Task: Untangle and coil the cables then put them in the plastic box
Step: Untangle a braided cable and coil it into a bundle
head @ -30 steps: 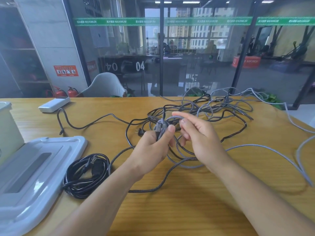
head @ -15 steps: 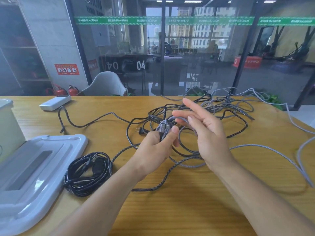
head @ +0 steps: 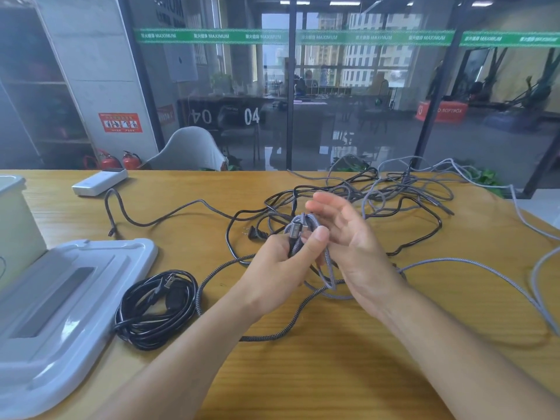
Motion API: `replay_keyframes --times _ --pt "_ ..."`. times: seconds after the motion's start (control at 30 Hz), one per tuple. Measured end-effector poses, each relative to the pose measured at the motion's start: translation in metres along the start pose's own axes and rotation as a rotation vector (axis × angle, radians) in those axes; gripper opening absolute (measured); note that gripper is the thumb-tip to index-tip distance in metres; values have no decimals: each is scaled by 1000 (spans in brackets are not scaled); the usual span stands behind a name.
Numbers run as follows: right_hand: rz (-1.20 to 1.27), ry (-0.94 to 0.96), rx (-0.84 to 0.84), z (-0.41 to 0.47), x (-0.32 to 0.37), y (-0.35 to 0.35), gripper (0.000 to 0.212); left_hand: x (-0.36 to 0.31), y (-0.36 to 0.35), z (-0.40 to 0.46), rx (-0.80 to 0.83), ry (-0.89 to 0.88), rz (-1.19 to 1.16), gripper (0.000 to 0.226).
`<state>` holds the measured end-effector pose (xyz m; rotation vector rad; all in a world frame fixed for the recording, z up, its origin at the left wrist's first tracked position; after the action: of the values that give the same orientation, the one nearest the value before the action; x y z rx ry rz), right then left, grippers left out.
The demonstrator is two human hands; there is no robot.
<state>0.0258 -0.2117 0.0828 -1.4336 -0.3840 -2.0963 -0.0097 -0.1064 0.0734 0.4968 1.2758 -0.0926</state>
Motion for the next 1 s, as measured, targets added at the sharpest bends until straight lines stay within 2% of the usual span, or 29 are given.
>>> replay_keyframes --times 0.13,0.23,0.33,0.57,0.7,0.8,0.9,1.0 --pt "-139 -13 -85 -2 -2 3 62 -4 1 0 24 -42 77 76" --pt "-233 22 -124 -3 3 7 49 -3 3 -1 16 -34 53 67" --pt "-285 53 -47 -4 10 0 35 -2 10 -2 -57 -23 26 58" --pt "-490 114 91 -6 19 -21 40 -3 27 -7 -185 -9 -87 47" --pt "-549 -26 82 -6 7 -21 23 -1 39 -10 -251 -10 -201 36" --pt "-728 -130 201 -5 -5 -24 12 2 53 -14 -309 -8 -236 26" --pt "-830 -76 293 -7 -2 -36 10 2 58 -15 -336 -18 -241 26" --pt "-754 -117 433 -12 -5 -50 15 0 61 -16 -361 -59 -267 28"
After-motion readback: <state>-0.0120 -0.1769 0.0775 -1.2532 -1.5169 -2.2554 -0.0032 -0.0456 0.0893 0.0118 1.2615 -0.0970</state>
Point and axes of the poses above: each hand's wrist, its own z-axis towards the middle knuckle, its own y-axis out of the back of the hand, x = y × z, the point moved 9 cm from there along z, towards the middle knuckle, and after that the axes turned 14 degrees about x, right-handed, at the moved point
